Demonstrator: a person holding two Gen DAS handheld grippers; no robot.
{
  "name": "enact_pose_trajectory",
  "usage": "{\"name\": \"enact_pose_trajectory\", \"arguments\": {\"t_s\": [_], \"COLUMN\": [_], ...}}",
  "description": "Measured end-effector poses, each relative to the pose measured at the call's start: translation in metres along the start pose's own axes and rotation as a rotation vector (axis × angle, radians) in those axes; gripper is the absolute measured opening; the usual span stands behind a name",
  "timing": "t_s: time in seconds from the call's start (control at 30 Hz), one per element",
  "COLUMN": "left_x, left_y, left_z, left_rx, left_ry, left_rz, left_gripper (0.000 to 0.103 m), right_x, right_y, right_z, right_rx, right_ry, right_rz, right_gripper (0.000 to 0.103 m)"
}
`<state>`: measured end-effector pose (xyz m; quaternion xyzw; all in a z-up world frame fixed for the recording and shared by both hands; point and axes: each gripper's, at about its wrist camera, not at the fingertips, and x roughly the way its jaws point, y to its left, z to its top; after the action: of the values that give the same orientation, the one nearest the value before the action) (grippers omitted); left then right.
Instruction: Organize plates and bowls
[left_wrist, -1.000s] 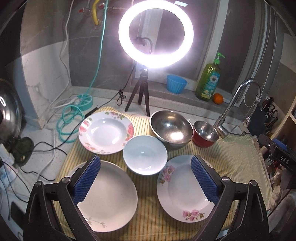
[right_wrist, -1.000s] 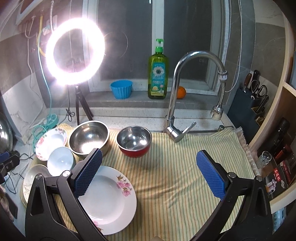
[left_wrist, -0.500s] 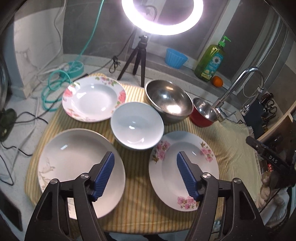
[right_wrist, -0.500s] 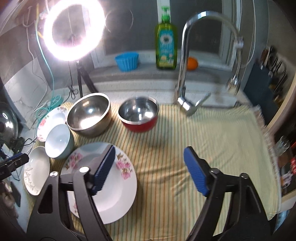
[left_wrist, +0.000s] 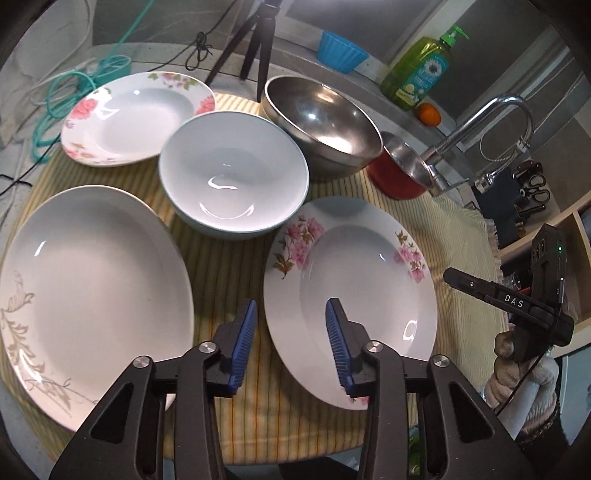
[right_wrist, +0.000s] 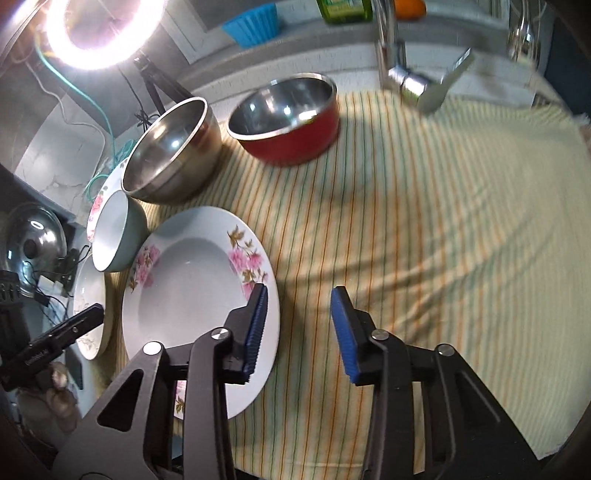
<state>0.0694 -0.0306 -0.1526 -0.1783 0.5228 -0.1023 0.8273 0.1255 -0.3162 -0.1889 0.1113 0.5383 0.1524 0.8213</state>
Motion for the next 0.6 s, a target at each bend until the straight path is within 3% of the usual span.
{"name": "enact_pose_trajectory", "arguments": {"t_s": [0.6], "left_x": [0.029], "left_y": [0.009], "left_z": [0.008], "left_rx": [-0.010], "left_ry": [0.062], "left_rz": [0.002], "left_gripper": [0.028], "right_x": [0.030], "right_y": [-0.004], "right_z": [0.006], "right_rx": [0.026], "right_ry": [0.092], "right_rz": [0.125], "right_gripper": [0.024]}}
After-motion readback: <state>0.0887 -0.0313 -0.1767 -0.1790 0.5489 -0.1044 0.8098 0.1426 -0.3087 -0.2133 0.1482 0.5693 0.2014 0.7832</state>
